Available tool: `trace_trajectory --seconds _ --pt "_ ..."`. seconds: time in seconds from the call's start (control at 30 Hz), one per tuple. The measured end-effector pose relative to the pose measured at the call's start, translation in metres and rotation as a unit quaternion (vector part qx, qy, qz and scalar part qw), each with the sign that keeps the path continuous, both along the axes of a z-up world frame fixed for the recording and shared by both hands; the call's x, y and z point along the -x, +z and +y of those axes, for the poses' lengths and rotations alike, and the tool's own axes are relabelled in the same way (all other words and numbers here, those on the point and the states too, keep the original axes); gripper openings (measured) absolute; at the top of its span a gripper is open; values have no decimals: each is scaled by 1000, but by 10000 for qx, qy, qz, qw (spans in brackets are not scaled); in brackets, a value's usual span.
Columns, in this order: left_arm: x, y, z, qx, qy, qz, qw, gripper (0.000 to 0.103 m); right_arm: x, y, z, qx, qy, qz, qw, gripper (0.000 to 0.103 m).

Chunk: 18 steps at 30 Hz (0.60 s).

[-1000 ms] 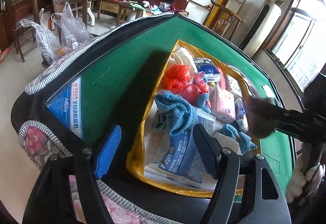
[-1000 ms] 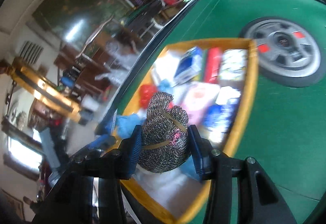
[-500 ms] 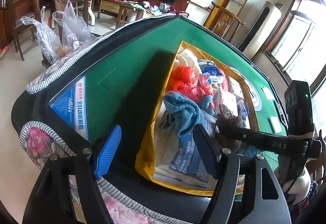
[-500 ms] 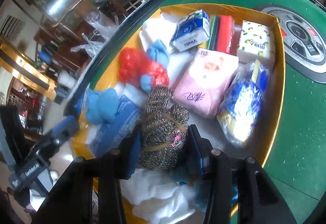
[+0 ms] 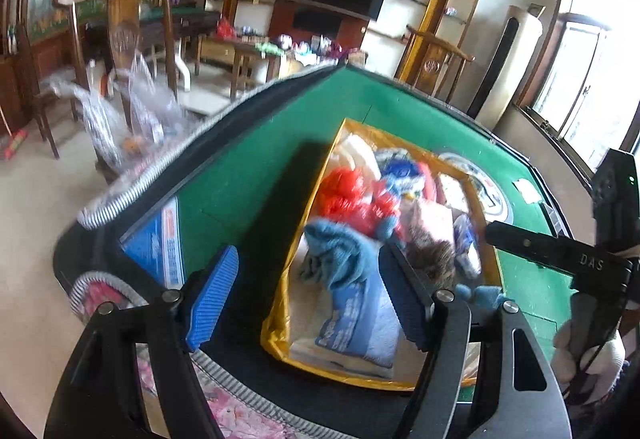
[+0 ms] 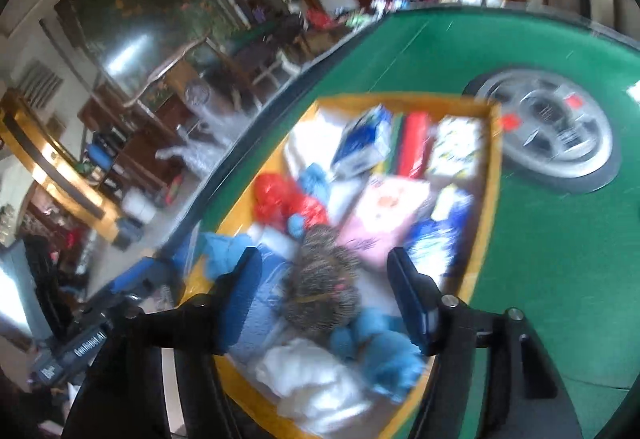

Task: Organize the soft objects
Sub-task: 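Lower the right tool onto the white foam sponge and grasp it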

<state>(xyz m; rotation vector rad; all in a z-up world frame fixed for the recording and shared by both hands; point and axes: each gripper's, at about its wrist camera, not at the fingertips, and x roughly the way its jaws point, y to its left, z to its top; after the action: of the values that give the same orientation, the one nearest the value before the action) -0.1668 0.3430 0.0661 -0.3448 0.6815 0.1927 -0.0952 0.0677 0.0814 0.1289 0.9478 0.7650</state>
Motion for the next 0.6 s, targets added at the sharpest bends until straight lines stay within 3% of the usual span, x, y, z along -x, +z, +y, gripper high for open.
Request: trace_trajectory --seconds 0.13,0.23,0.33,0.4,0.47,0.6 --pt "2 12 -15 -194 -176 -110 9996 73 -2 6 -31 172 -397 -296 9986 60" --pt "1 15 -23 -231 -247 -139 9993 73 -30 1 -82 521 -1164 -268 9915 61" --pt "-2 15 -30 -192 -309 -131 9993 73 -73 -18 -162 740 -2357 273 9686 61" --pt "-5 13 -34 -171 -339 -81 9992 73 -95 -36 -219 613 -3110 859 9445 61" --pt "-10 12 -37 -177 -358 -39 9992 73 -109 -51 -252 402 -3489 1297 9273 61" --pt "-14 10 -41 -127 -404 -12 9991 73 -133 -63 -262 25 -3700 1666 9140 64"
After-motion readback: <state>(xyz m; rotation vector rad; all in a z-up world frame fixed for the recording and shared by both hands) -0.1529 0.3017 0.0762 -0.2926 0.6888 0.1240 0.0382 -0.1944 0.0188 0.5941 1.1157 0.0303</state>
